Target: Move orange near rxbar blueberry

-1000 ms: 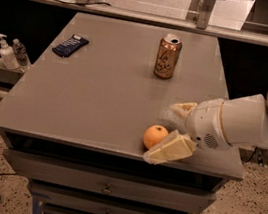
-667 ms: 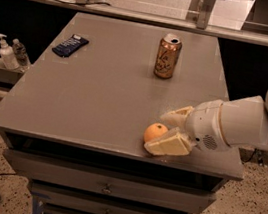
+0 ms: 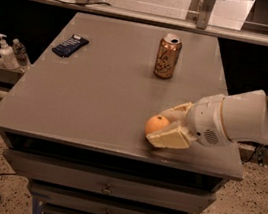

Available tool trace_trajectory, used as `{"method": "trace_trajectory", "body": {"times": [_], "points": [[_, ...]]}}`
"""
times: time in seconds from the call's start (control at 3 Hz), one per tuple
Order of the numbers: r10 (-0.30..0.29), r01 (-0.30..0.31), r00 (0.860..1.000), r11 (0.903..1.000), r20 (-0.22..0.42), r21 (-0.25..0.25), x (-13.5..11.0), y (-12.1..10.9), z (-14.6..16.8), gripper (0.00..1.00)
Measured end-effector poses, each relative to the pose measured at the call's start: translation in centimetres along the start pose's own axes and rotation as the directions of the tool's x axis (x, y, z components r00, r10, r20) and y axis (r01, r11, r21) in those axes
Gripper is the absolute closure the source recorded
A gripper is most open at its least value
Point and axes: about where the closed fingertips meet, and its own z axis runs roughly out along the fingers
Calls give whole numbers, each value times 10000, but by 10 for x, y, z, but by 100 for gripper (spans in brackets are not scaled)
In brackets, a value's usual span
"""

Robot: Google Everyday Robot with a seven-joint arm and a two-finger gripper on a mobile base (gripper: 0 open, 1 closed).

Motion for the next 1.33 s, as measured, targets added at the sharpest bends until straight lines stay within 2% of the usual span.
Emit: {"method": "trace_trajectory", "body": {"times": [0.33,0.67,1.0,1.33], "points": [[-164,158,9996,9995,219,279,-20,-14,-6,100],[-137,144,9999,9921,-66,1247,-49,-32,-33,100],[-156,162,9999,9921,-62,1245,-50,-31,-33,100],[-585,529,9970,9928,498,1074,-81,-30,-13,100]]}}
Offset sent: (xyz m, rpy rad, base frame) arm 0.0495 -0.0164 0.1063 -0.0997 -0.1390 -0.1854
